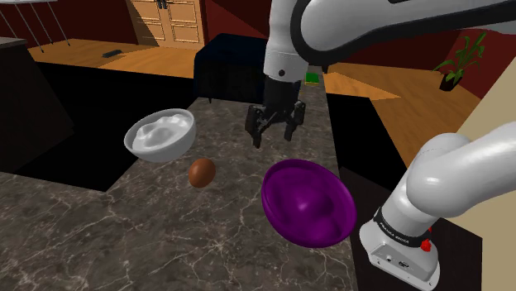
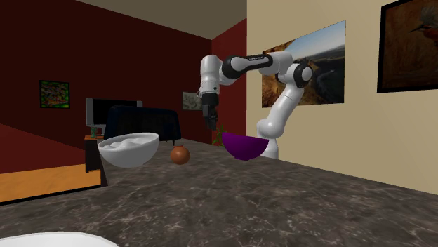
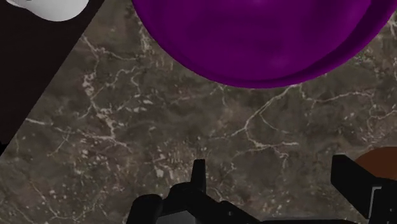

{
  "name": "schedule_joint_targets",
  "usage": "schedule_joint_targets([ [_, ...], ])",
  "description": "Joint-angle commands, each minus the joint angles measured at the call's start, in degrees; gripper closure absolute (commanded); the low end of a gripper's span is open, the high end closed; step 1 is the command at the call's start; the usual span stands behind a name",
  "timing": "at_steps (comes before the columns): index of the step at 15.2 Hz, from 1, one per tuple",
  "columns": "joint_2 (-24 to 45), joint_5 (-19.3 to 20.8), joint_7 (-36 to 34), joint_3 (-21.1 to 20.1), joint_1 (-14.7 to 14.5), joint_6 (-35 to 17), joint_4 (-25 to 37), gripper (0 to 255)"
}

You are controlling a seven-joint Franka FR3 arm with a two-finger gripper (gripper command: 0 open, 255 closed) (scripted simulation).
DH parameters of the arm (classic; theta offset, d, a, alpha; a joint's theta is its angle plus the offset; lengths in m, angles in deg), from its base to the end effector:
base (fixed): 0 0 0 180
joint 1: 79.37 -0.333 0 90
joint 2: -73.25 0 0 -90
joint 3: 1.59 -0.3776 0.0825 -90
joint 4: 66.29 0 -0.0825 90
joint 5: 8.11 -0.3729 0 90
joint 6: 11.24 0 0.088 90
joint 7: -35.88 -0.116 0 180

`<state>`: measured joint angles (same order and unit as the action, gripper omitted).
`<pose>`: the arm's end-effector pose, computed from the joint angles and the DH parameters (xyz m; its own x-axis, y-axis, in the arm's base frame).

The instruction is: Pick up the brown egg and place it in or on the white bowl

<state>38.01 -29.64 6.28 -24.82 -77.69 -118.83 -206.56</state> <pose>0.2946 0.1776 0.5399 0.9490 -0.3107 -0.0545 -0.3151 -0.9417 -0.1180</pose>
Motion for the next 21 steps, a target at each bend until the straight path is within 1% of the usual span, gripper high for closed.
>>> schedule_joint_targets([
  [1,4.4,-0.7,-4.6,-3.3,1.0,-4.2,2.0,0],
  [4,9.8,-0.5,-11.3,-7.7,2.6,-9.4,4.8,0],
  [7,15.9,1.4,-18.7,-12.0,4.6,-14.3,8.2,0],
  [10,22.8,5.5,-27.0,-16.3,7.0,-18.7,12.3,0],
  [12,27.9,9.8,-33.3,-18.9,8.3,-21.3,15.4,0],
  [13,28.8,10.7,-34.5,-19.2,8.4,-21.7,16.0,0],
  [20,33.7,14.6,-37.3,-20.4,8.3,-27.6,14.1,0],
  [21,33.7,14.6,-37.3,-20.4,8.3,-27.6,14.1,0],
])
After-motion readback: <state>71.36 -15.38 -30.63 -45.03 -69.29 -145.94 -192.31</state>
